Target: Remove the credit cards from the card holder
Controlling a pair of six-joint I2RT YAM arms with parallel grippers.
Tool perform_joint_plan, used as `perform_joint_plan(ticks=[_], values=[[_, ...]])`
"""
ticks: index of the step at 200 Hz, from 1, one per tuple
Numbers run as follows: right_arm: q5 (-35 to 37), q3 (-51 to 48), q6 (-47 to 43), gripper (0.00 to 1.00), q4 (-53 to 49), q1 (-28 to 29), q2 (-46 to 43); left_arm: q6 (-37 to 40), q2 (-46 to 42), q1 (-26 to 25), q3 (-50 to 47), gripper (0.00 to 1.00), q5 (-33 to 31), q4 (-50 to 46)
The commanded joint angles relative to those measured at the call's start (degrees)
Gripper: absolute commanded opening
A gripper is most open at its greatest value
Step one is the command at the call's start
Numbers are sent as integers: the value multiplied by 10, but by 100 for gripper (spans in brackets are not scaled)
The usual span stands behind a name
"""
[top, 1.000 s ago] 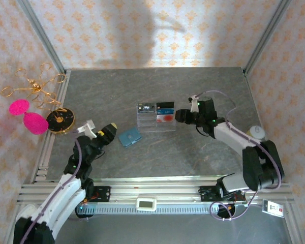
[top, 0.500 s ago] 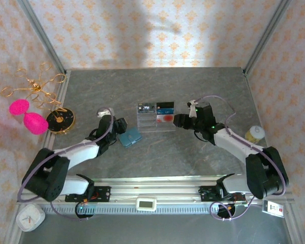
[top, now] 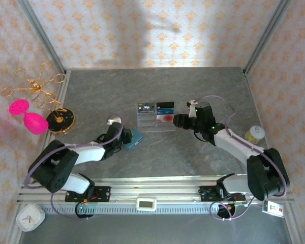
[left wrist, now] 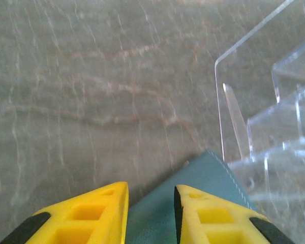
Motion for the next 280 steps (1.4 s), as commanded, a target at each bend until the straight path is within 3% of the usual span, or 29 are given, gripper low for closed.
perform_joint_plan(ticks=[1,30,47,74,93,148,205,242,280], values=[[1,0,1,54,7,3,1,-65,-34,-57,-38,28,31,1],[-5,-4,3,54,9,5,-2,-156,-151,-143,-113,32,31,33],[0,-8,6,54,11,20,-1,-175,-211,-178,-120,39,3,-14],[-7,-18,29,54,28,77,10,-161,-278,-177,-124,56,-52,-72],[-24,-41,63,53,65,126,25,-144,-296,-155,-128,62,-43,-58],[-25,-46,120,25,138,258,125,-111,-271,-95,-147,70,51,11],[34,-26,149,24,150,277,181,-102,-225,-93,-140,71,67,25],[19,-40,163,21,199,277,195,-105,-189,-93,-143,71,82,49],[-2,-39,170,18,230,276,212,-125,-137,-93,-152,66,116,109]])
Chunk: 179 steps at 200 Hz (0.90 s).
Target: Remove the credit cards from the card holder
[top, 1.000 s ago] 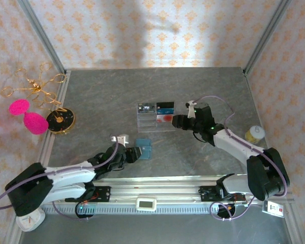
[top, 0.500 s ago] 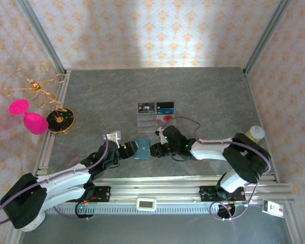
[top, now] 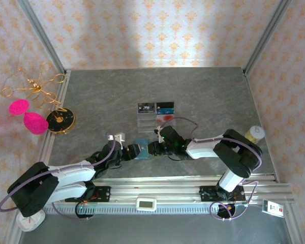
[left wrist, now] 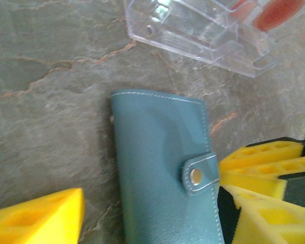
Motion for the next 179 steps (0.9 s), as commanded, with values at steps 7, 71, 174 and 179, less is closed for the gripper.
perform_joint_plan(ticks=[7,71,174,179], values=[[-10,0,16,17,52,3,16,-16,34,3,-14,64,41,76],[-20,-8,44,15,88,3,35,-95,38,-29,-47,44,64,224],[-33,-8,65,15,109,5,46,-76,13,-40,-27,55,-18,105],[-29,-10,68,15,108,5,46,-75,10,-41,-25,56,-33,84]])
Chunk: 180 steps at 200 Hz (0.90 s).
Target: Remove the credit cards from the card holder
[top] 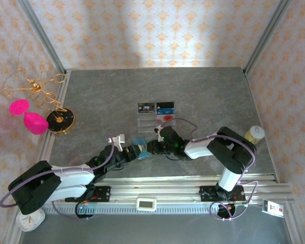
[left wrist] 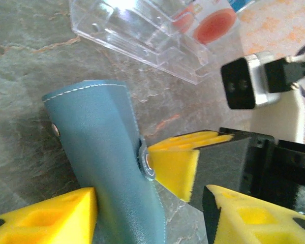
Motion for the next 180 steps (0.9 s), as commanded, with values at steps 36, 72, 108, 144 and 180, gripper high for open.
perform_joint_plan(ticks=[36,72,108,144,180], values=[[-8,-11,20,15,31,9,13,-10,-32,-11,16,62,-80,-130],[-10,-5,17,14,31,12,21,-9,-20,-18,6,60,-74,-91],[-21,-2,29,13,54,16,33,-8,67,-33,27,44,-35,-26],[-8,-4,26,13,39,17,19,-18,77,-33,16,17,-29,-4],[28,-7,4,18,-4,17,-32,-12,5,-33,3,0,-44,-20]])
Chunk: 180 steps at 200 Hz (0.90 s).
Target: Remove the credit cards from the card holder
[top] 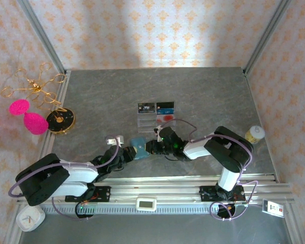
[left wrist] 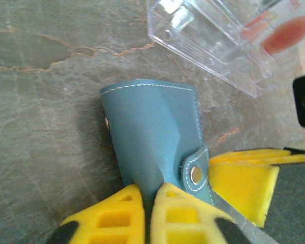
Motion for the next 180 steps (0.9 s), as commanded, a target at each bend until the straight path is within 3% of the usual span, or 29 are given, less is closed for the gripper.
perform_joint_plan(ticks=[1,48,78,125,180], values=[[21,-5,-20,19,-32,12,-43,1,-40,-14,-5,0,39,4],[93,-9,-53,49,-93,13,-169,30,-140,-27,22,0,-9,-67],[128,14,-73,54,-136,35,-208,43,-163,-36,47,0,-34,-107],[220,67,-75,56,-209,74,-164,41,-176,-51,63,0,-56,-104],[212,94,-92,57,-225,85,-120,27,-203,-55,53,0,-51,-50]])
